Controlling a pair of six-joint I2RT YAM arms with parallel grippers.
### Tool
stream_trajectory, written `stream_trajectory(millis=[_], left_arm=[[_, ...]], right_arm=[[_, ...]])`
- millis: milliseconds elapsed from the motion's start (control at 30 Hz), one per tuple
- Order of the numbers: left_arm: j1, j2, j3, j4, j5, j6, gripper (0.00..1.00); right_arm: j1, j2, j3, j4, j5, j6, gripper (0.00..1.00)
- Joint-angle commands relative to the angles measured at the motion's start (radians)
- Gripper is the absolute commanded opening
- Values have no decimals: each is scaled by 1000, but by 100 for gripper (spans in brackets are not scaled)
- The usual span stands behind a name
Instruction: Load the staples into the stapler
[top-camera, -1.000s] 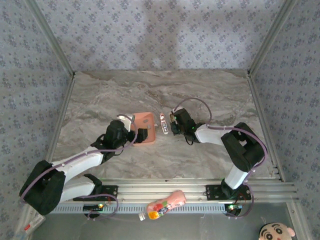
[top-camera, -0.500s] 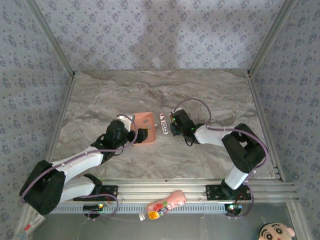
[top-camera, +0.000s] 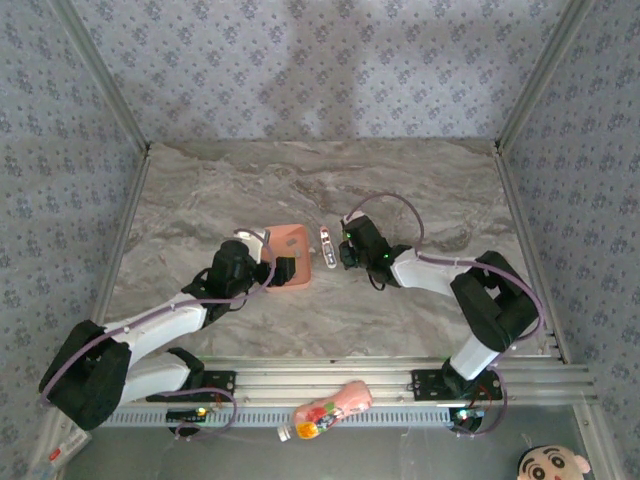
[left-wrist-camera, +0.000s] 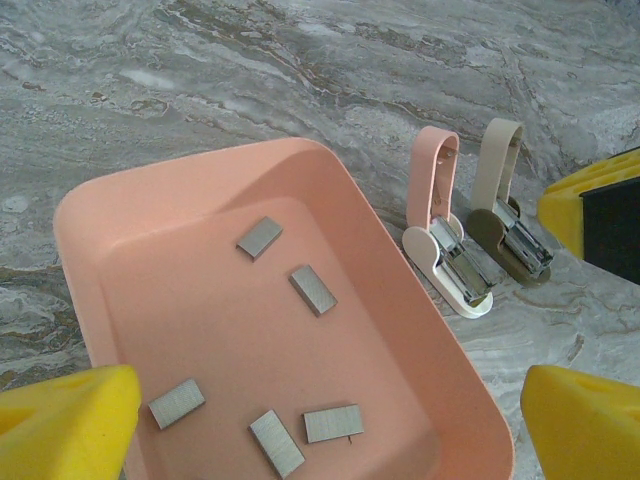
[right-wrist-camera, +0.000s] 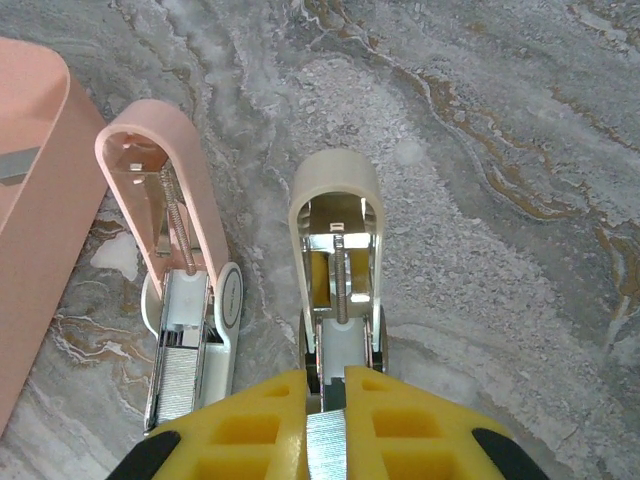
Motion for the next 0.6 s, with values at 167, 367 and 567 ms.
stream_trajectory(millis=[167,367,567], left_arm=[[-8,11,33,2,13,9,97],[-7,15,31,2,12,8,97],[-7,16,31,4,13,6,97]], right_arm=[[-5,43,21,-12,-7,17,14],[-5,47,20,-34,27,19,14],[-1,47,20,-48,54,20,14]])
